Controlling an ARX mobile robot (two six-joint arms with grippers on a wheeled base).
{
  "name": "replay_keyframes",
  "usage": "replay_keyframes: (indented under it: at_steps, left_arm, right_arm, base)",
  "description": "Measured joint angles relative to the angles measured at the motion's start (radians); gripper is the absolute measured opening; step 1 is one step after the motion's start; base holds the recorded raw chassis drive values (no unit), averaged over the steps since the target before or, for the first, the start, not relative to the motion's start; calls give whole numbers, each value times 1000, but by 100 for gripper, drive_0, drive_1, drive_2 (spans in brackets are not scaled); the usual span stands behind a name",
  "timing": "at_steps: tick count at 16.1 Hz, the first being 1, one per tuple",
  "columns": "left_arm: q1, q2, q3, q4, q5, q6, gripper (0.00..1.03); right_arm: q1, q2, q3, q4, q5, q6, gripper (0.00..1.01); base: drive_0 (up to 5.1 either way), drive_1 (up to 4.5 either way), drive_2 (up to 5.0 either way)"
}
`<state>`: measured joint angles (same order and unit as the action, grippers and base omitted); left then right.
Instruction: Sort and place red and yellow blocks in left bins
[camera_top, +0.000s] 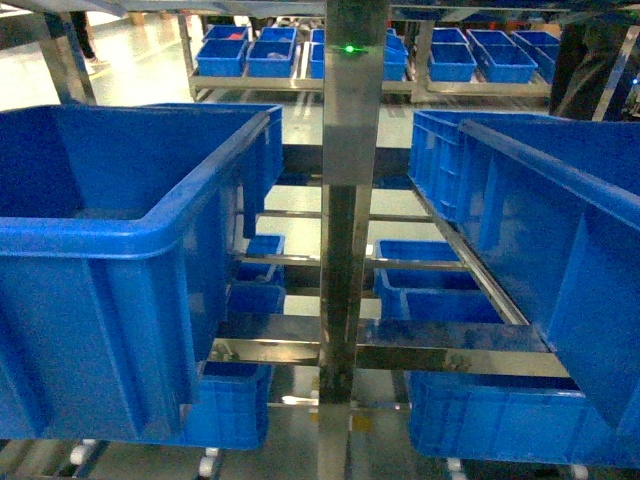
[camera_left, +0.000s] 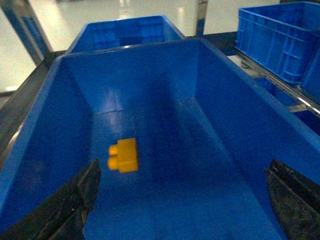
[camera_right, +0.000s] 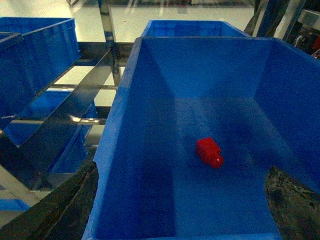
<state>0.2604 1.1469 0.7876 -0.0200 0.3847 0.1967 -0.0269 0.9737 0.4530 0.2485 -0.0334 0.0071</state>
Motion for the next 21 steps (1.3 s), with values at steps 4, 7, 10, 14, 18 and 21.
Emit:
replay_keyframes:
  at_steps: [4,7,10,14,18,21]
  left_arm:
    - [10,-42,-32,-17,-31,-70,98]
    - [-60,-84,-85,-5,-77,-125,98]
    - [-161,-59,-88,18,-113,-137,98]
    - [-272,-42,-51,-12,-201,-150,98]
    - [-301,-92,-27,-106,-244,-164,98]
    - [-291,-121,-23,-167,-231,-163,98]
  right_arm:
    - [0,0,0,0,0,0,98]
    - [0,0,0,0,0,0,98]
    - [0,0,0,0,0,0,98]
    - [0,0,0,0,0,0,98]
    - [0,0,0,0,0,0,98]
    - [0,0,0,0,0,0,98]
  base:
    - [0,0,0]
    - [0,0,0]
    - [0,0,0]
    - [0,0,0]
    - [0,0,0]
    - [0,0,0]
